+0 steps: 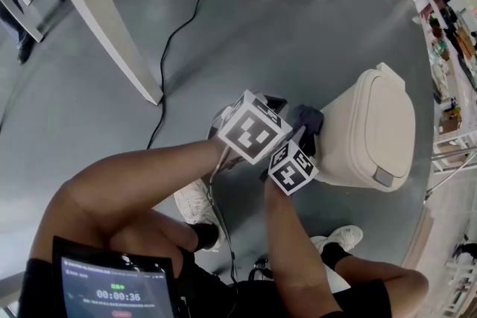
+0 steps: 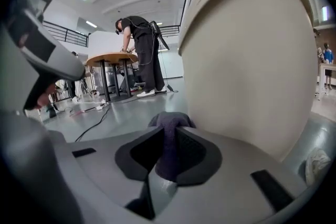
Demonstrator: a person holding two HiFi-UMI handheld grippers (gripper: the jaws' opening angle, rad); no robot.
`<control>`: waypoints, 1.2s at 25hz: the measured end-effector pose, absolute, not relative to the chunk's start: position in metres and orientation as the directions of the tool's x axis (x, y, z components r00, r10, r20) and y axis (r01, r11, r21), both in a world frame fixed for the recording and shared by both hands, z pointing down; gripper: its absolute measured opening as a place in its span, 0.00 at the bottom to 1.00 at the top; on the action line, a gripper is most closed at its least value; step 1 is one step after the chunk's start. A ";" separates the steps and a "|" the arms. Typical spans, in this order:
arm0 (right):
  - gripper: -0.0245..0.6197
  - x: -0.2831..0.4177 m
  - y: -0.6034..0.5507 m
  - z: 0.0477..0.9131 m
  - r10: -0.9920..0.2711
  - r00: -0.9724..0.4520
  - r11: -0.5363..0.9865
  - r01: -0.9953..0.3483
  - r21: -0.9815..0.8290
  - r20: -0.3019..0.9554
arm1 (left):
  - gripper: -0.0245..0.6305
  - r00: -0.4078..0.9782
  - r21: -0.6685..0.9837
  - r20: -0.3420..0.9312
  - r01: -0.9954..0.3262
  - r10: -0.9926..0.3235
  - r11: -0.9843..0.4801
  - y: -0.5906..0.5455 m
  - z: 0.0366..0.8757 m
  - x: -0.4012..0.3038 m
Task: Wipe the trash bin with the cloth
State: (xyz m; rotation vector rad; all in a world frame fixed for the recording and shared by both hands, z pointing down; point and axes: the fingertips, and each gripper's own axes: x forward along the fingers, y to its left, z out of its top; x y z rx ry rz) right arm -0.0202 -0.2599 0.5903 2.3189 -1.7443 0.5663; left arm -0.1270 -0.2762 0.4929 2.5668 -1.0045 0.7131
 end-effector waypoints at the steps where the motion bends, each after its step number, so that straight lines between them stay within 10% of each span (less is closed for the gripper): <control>1: 0.15 -0.020 -0.259 0.599 -0.876 0.237 -0.291 -0.955 -0.066 0.421 | 0.04 0.633 0.091 0.548 -0.695 -0.546 -0.714 -0.276 0.495 -0.127; 17: 0.15 -0.029 -0.239 0.653 -0.805 0.211 -0.261 -0.965 -0.011 0.555 | 0.04 0.674 0.011 0.517 -0.622 -0.528 -0.783 -0.259 0.478 -0.111; 30: 0.15 -0.042 -0.268 0.497 -0.958 0.191 -0.228 -0.960 -0.164 0.214 | 0.04 0.651 -0.064 0.425 -0.671 -0.628 -0.739 -0.276 0.447 -0.122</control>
